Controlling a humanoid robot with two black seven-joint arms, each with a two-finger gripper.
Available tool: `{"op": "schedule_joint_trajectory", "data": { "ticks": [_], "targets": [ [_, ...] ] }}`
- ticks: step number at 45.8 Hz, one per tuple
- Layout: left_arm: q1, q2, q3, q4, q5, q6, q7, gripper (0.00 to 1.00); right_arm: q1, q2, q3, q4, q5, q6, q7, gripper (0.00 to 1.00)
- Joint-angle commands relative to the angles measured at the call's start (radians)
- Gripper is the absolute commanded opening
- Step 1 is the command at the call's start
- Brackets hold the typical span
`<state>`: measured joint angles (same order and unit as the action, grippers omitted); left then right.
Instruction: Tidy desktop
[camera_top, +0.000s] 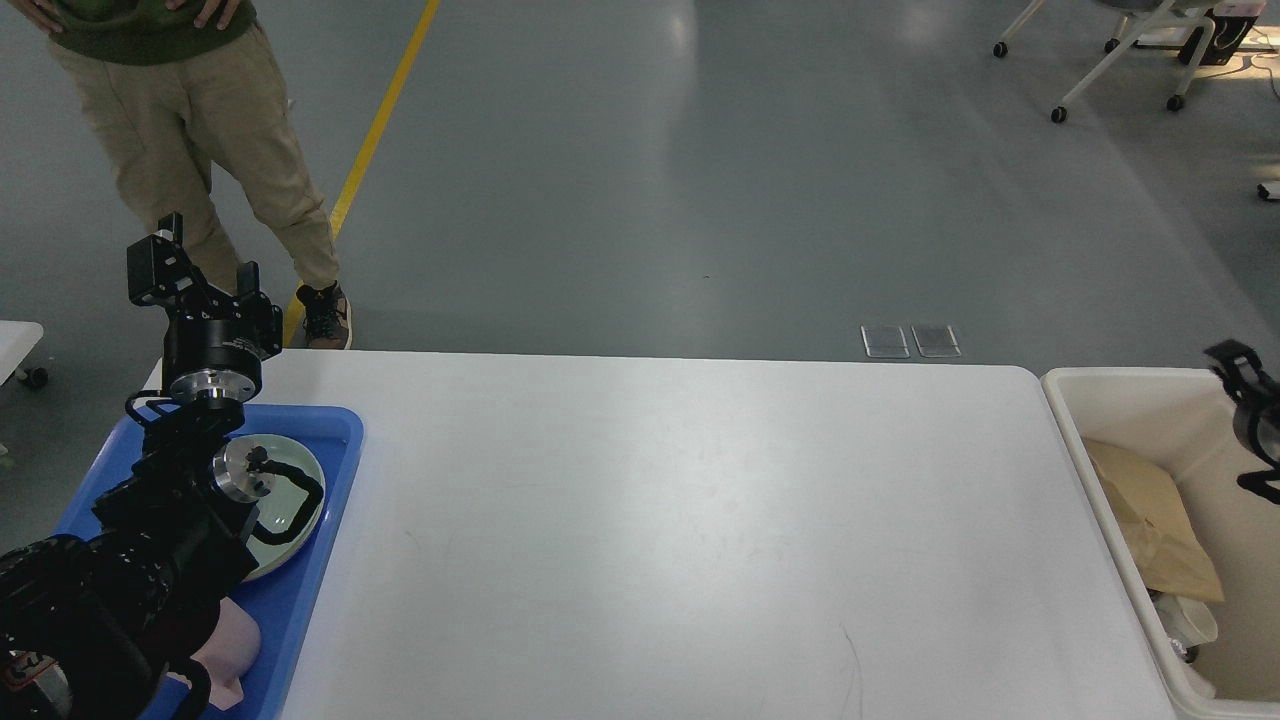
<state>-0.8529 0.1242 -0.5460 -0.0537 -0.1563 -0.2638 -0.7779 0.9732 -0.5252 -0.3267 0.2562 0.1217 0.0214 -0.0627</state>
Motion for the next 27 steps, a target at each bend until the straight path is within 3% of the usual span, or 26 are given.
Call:
{"op": "schedule_joint_trajectory", "data": {
  "ticks": [1, 8, 20, 27],
  "targets": [
    [0.000, 0.000, 0.000, 0.000, 0.000, 0.000, 0.000, 0.96, 0.019, 0.039, 0.380, 0.005, 0.000, 0.003, 0.090, 1.00],
    [0.000, 0.000, 0.000, 0.002, 0.000, 0.000, -0.001, 0.96, 0.019, 0.103, 0.690, 0.025, 0.000, 0.008, 0.201, 1.00],
    [0.000, 0.000, 0.000, 0.000, 0.000, 0.000, -0.001, 0.96, -0.040, 0.131, 0.866, 0.185, 0.000, 0.012, 0.408, 1.00],
    [0.000, 0.000, 0.000, 0.000, 0.000, 0.000, 0.000, 0.96, -0.117, 0.152, 0.966, 0.258, 0.000, 0.017, 0.495, 1.00]
  ]
}}
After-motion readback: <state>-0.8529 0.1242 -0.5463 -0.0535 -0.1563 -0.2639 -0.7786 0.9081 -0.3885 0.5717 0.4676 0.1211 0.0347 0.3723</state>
